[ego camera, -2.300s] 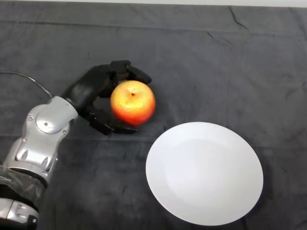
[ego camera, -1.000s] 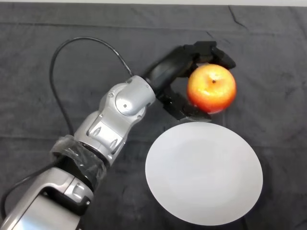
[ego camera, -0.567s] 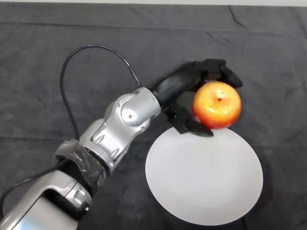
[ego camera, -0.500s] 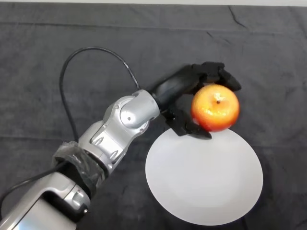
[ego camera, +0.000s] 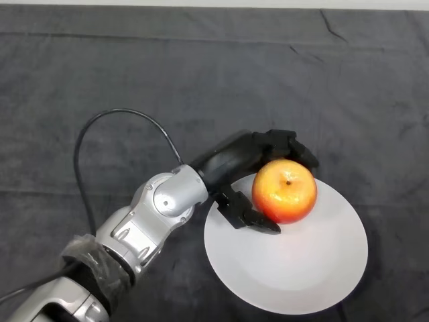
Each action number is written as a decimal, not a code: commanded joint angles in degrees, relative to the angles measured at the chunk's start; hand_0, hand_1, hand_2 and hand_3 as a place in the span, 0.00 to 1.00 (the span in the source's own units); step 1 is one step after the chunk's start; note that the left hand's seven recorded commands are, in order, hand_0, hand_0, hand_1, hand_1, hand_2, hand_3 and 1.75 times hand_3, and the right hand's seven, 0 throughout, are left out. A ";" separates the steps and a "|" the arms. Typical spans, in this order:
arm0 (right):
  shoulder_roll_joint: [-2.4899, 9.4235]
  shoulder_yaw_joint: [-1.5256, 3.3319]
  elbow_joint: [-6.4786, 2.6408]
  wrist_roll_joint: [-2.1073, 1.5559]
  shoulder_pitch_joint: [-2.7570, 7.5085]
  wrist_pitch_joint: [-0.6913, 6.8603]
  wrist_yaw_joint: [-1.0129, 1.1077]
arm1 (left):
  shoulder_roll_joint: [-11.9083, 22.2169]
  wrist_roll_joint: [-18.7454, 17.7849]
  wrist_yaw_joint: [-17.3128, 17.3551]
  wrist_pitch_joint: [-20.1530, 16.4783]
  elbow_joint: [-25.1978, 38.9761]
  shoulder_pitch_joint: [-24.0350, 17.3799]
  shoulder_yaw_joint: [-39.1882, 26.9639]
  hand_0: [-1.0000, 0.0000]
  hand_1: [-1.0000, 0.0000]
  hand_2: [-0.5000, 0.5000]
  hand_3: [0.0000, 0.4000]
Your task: Move the apple to the plate
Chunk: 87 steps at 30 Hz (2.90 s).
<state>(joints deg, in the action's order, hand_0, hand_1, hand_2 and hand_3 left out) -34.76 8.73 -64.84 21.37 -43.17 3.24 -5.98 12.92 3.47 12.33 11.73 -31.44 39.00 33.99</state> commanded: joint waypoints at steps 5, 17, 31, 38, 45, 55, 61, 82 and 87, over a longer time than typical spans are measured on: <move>-0.04 -0.50 0.21 -0.56 2.78 0.52 0.29 | 2.62 0.23 2.22 -3.37 0.00 -3.84 4.21 0.32 0.45 0.44 0.68; -0.04 -0.51 0.22 -0.56 2.79 0.54 0.29 | 3.76 0.73 3.52 -4.12 1.43 -2.88 4.15 1.00 1.00 0.50 0.00; -0.04 -0.52 0.32 -0.57 2.85 0.58 0.30 | 6.92 -0.14 4.67 -5.53 9.05 -2.77 -0.91 1.00 1.00 0.50 0.00; -0.04 -0.54 0.45 -0.58 2.92 0.62 0.32 | 9.01 -1.05 4.55 -4.79 12.75 -3.63 -5.30 1.00 1.00 0.50 0.00; -0.04 -0.56 0.61 -0.60 3.00 0.68 0.33 | 11.11 -1.85 3.90 -1.99 14.25 -5.54 -9.90 1.00 1.00 0.50 0.00; -0.05 -0.60 0.82 -0.63 3.11 0.76 0.37 | 16.53 -4.08 5.10 3.40 13.66 -9.61 -17.63 1.00 1.00 0.50 0.00; -0.06 -0.61 0.92 -0.63 3.16 0.81 0.38 | 19.09 -4.80 5.37 3.31 14.08 -10.92 -21.88 1.00 1.00 0.50 0.00; -0.06 -0.66 1.16 -0.64 3.27 0.94 0.43 | 23.23 -6.63 4.42 3.89 14.88 -13.56 -33.81 1.00 1.00 0.50 0.00; -0.06 -0.66 1.17 -0.64 3.27 0.95 0.44 | 23.63 -7.01 4.04 6.54 12.05 -14.46 -36.50 1.00 1.00 0.50 0.00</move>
<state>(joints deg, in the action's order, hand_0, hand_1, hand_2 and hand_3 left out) -34.69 8.74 -64.57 21.33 -43.09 3.41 -5.97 33.50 -2.18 16.91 17.16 -19.09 25.58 -1.08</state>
